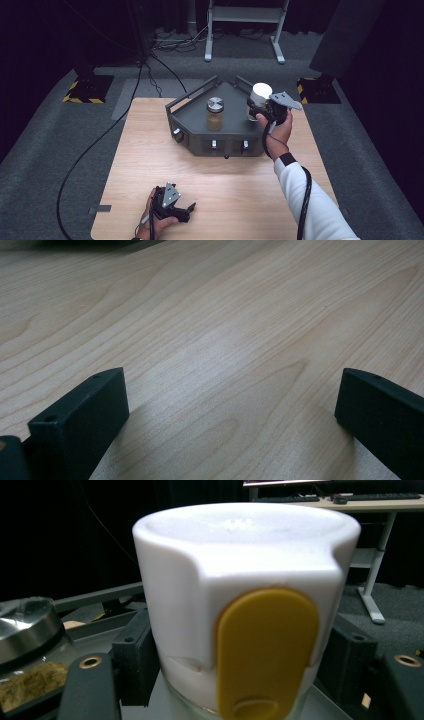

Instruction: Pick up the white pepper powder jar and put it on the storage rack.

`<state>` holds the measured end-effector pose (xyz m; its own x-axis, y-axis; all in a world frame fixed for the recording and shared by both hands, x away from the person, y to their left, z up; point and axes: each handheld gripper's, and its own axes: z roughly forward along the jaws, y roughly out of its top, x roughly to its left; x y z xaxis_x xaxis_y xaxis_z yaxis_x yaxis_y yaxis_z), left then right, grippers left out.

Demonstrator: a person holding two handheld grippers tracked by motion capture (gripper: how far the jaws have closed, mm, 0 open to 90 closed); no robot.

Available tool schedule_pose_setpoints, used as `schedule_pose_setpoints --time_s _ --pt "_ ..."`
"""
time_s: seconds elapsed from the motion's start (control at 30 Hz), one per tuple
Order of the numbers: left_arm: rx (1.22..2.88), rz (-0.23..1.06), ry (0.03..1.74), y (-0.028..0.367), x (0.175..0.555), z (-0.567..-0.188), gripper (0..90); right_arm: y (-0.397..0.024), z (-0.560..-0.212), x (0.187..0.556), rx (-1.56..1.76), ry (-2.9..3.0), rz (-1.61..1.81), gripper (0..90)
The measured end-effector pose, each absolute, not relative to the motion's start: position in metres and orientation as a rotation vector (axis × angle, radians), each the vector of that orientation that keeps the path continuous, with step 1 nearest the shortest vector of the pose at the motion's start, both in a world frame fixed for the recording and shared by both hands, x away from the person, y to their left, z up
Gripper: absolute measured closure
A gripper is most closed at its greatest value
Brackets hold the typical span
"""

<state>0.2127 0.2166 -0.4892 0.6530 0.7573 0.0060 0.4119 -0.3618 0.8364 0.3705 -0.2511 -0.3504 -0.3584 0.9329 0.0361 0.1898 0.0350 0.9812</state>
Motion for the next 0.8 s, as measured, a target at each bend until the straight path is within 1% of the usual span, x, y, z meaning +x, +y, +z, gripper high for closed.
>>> schedule_pose_setpoints --time_s 0.53,0.8 --pt "1.997 0.498 0.907 0.217 0.213 -0.489 0.7 -0.254 -0.363 0.375 1.17 1.659 1.365 30.0" --pt "1.997 0.498 0.906 0.217 0.213 -0.489 0.6 -0.251 -0.363 0.376 1.154 1.681 1.327 30.0"
